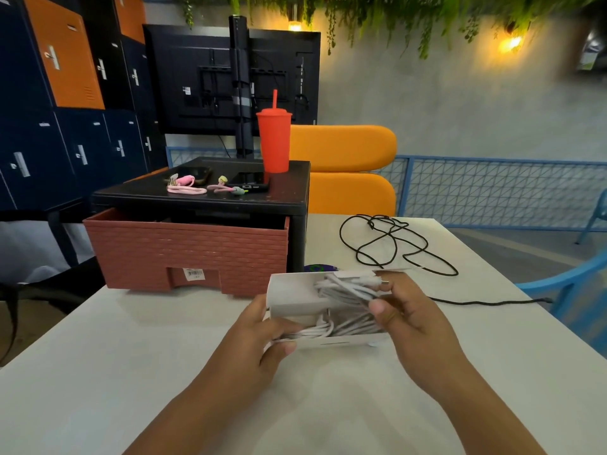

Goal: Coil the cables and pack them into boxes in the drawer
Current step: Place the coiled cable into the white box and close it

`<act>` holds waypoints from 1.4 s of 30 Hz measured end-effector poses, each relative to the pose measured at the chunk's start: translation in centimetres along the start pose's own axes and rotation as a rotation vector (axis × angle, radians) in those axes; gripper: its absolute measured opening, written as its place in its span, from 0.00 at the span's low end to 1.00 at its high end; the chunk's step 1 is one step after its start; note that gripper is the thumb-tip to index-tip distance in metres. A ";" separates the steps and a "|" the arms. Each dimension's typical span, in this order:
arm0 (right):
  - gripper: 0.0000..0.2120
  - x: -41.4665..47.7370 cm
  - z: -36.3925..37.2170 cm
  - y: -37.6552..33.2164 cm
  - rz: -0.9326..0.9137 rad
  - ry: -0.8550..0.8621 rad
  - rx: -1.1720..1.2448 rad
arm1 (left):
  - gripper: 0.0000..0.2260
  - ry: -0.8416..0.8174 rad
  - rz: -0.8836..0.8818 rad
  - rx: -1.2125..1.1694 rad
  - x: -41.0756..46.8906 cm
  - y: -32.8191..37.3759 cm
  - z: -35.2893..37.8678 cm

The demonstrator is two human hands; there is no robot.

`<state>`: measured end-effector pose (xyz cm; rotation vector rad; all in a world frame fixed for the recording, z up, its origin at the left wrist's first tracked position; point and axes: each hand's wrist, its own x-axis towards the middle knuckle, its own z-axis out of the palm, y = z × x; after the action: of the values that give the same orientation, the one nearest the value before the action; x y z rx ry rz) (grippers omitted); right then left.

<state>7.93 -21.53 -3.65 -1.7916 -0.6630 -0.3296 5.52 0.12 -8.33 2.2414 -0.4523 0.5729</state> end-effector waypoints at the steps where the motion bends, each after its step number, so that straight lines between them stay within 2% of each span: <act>1: 0.09 0.0 0.0 -0.1 -0.023 0.003 -0.051 | 0.11 -0.001 0.004 -0.013 0.0 0.1 0.1; 5: 0.10 -0.1 0.4 0.2 -0.046 -0.035 -0.194 | 0.11 -0.019 0.019 -0.047 -0.1 0.6 0.6; 9: 0.22 -0.1 0.9 1.0 -0.099 -0.029 -0.410 | 0.12 -0.041 0.029 -0.064 -0.2 0.8 1.1; 11: 0.24 -0.1 1.0 1.0 -0.091 -0.013 -0.439 | 0.11 -0.042 0.030 -0.057 -0.3 0.7 1.2; 14: 0.22 -0.2 1.6 0.7 -0.058 -0.046 -0.446 | 0.13 -0.056 0.032 -0.036 -0.3 0.8 1.2; 21: 0.11 -0.6 3.4 1.7 -0.084 -0.032 -0.817 | 0.17 -0.072 0.064 -0.025 -0.3 1.3 1.5; 23: 0.13 -0.6 3.4 1.3 -0.079 -0.054 -0.971 | 0.15 -0.058 0.057 -0.029 -0.3 1.2 1.5; 26: 0.13 -0.4 3.7 0.4 -0.058 -0.044 -1.012 | 0.10 -0.038 0.059 -0.041 -0.2 1.1 1.5; 29: 0.17 0.3 3.9 -0.8 0.008 -0.146 -1.078 | 0.07 -0.022 0.049 -0.036 -0.2 0.9 1.3; 32: 0.18 0.3 3.9 -0.7 0.088 -0.202 -1.019 | 0.08 -0.032 0.009 -0.051 -0.3 1.0 1.3; 35: 0.16 0.5 3.7 -0.6 0.005 -0.089 -0.958 | 0.12 -0.033 -0.026 -0.060 -0.4 1.0 1.2; 37: 0.12 0.0 3.2 0.1 -0.040 -0.081 -0.838 | 0.13 -0.016 -0.079 -0.112 -0.3 1.2 1.1; 39: 0.13 -0.4 2.6 0.4 -0.073 -0.065 -0.705 | 0.14 0.015 -0.145 -0.221 -0.2 1.4 0.8; 42: 0.12 -0.1 1.7 0.7 -0.064 0.131 -0.624 | 0.16 0.089 -0.207 -0.353 -0.1 0.9 0.2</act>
<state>8.07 -20.11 -4.81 -2.3132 -0.5580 -0.7538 5.05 -0.61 -7.97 1.8883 -0.2499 0.4435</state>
